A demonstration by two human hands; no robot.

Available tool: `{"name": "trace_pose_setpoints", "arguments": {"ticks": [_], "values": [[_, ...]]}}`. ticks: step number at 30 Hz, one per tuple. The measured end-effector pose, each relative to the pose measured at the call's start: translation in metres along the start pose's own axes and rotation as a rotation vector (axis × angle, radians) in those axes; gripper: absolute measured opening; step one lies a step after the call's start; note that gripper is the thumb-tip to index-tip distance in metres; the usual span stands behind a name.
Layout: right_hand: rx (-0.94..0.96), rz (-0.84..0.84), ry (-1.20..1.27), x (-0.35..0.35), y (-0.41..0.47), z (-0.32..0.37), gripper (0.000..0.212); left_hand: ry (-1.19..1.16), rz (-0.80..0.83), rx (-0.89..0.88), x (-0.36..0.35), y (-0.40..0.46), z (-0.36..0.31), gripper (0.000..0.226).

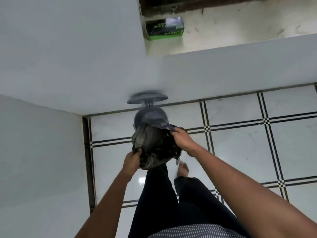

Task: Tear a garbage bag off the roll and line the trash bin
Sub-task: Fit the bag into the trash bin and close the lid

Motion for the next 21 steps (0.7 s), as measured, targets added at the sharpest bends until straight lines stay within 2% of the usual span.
{"name": "trace_pose_setpoints", "arguments": {"ticks": [4,11,17,21], "values": [[-0.015,-0.001,0.062,-0.013,0.04,-0.011,0.029,0.008,-0.048,-0.03,0.009,0.026,0.007,0.021],[0.026,-0.002,0.178,-0.023,0.115,-0.003,0.022,0.024,-0.171,-0.122,0.052,0.097,-0.003,0.036],[-0.007,-0.01,0.247,-0.022,0.187,-0.011,0.021,0.062,-0.236,-0.155,0.086,0.166,-0.01,0.031],[-0.009,-0.006,0.296,-0.022,0.236,-0.024,0.032,0.071,-0.259,-0.189,0.096,0.213,-0.015,0.025]]}}
Point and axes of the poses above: each hand's wrist, its own y-axis towards the middle knuckle, its own x-axis out of the back of the hand, z = x × y, the point moved 7 cm from there along y, towards the middle knuckle, and after that the axes turned 15 degrees about z, right-handed, at the moved point
